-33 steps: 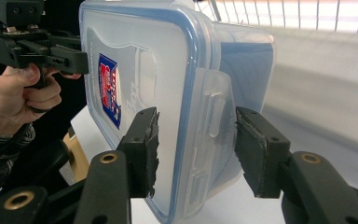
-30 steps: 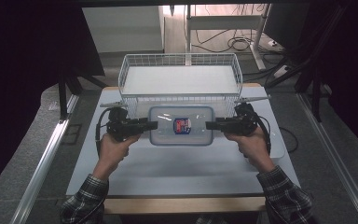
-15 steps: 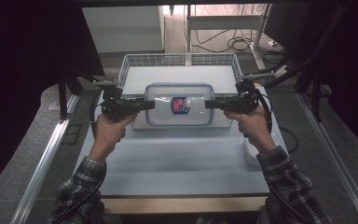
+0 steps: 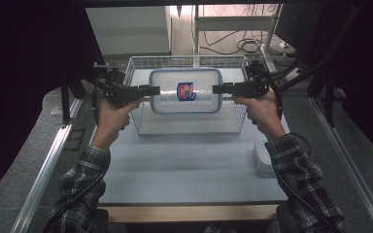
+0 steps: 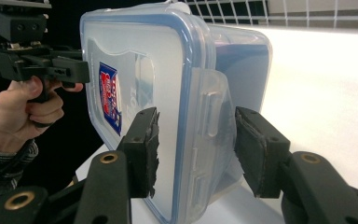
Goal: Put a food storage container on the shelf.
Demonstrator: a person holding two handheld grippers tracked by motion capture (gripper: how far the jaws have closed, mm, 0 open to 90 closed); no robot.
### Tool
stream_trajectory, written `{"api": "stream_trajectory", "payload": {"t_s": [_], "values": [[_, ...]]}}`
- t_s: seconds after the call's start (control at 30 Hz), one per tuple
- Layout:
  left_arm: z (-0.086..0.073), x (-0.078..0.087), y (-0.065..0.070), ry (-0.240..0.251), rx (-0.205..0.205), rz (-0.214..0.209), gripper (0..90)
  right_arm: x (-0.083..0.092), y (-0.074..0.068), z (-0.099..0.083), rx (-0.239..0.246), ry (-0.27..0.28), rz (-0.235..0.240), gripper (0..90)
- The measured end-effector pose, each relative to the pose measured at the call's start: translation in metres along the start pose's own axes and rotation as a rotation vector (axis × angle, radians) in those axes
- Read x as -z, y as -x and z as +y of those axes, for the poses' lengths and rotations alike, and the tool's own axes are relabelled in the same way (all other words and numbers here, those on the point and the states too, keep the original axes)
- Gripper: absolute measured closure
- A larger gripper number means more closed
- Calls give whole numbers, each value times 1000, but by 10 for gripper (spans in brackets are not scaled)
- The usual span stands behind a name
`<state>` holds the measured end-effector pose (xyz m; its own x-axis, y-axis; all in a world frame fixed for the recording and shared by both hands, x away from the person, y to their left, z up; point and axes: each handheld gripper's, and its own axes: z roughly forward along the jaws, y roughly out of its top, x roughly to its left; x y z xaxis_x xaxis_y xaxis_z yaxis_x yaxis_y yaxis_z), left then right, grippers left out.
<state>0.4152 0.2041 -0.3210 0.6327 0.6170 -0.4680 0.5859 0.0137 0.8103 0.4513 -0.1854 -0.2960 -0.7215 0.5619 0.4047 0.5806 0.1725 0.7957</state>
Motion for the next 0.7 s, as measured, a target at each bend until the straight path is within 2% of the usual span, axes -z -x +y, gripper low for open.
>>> {"api": "stream_trajectory", "payload": {"t_s": [0.33,0.57,0.7], "values": [[24,-11,-13,-6,29,-2,510,-5,15,23,-23,7,-5,522],[29,-19,-21,-12,42,-5,508,-10,26,29,-53,9,-10,519],[32,-21,-24,-8,30,-1,506,-12,29,30,-60,11,-10,515]]}}
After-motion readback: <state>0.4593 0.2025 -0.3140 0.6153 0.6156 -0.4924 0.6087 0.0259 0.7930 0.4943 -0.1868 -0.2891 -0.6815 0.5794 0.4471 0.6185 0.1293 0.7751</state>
